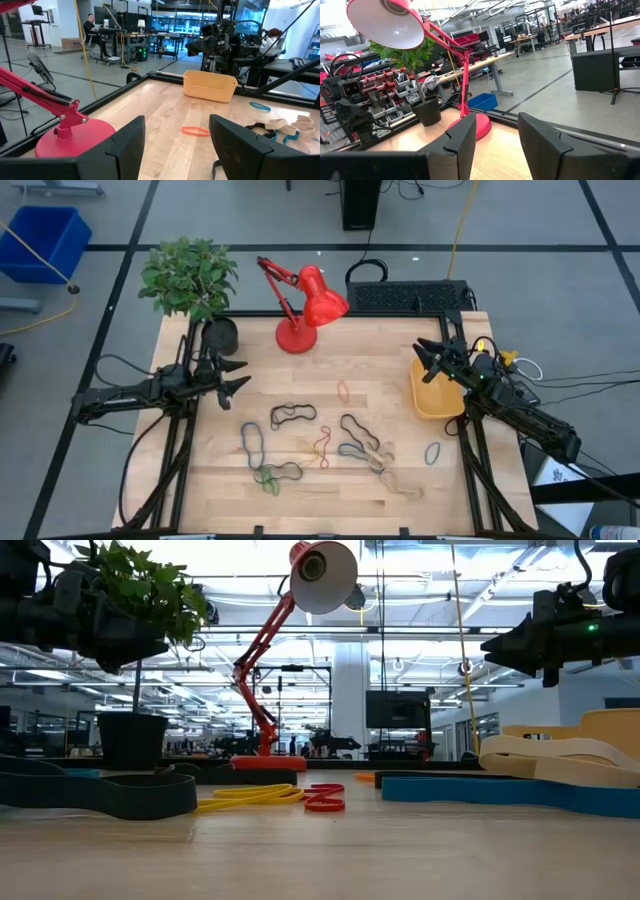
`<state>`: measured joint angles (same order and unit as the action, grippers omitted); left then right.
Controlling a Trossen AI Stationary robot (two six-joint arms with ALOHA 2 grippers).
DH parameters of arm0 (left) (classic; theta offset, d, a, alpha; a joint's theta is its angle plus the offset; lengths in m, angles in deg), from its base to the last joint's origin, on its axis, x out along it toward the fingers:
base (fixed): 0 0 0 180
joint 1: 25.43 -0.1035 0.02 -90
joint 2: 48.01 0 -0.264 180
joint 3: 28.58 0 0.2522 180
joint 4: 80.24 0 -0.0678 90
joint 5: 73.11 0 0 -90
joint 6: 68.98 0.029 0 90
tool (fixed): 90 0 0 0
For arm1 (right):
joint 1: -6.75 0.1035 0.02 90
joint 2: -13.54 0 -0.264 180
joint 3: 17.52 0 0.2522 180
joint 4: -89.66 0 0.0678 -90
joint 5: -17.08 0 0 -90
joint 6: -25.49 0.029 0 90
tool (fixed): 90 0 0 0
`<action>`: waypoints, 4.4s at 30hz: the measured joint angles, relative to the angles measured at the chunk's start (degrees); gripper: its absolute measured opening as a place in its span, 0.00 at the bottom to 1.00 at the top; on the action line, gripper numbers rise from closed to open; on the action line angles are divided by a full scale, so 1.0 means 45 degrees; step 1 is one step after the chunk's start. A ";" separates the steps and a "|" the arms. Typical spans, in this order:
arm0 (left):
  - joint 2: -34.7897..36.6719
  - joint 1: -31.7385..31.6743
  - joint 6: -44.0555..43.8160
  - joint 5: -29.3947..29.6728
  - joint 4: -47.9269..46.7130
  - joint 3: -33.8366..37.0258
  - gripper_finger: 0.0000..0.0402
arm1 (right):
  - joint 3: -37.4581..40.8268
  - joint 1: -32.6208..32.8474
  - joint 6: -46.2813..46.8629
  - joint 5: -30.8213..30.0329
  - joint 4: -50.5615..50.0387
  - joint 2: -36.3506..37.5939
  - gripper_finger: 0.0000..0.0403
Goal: Pick and place rubber bands into bin
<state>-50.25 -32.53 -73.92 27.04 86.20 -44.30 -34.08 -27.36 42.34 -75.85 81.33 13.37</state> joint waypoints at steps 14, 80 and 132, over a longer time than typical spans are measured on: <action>0.0000 0.0002 0.0002 0.0000 0.0005 0.0000 0.57 | -0.0001 0.0001 0.0002 -0.0003 0.0000 0.0001 0.35; 0.0002 -0.0002 0.1979 0.0480 0.0011 0.0000 0.57 | -0.2893 0.0498 -0.5330 0.1425 0.0327 -0.1976 0.35; 0.0000 -0.0002 0.2042 0.0534 -0.0107 0.0000 0.57 | -0.8425 1.6121 -0.1841 0.1122 -1.1839 -1.7018 0.34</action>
<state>-50.25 -32.54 -64.73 29.45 85.72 -44.30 -71.99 45.18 34.06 -70.80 28.06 -63.21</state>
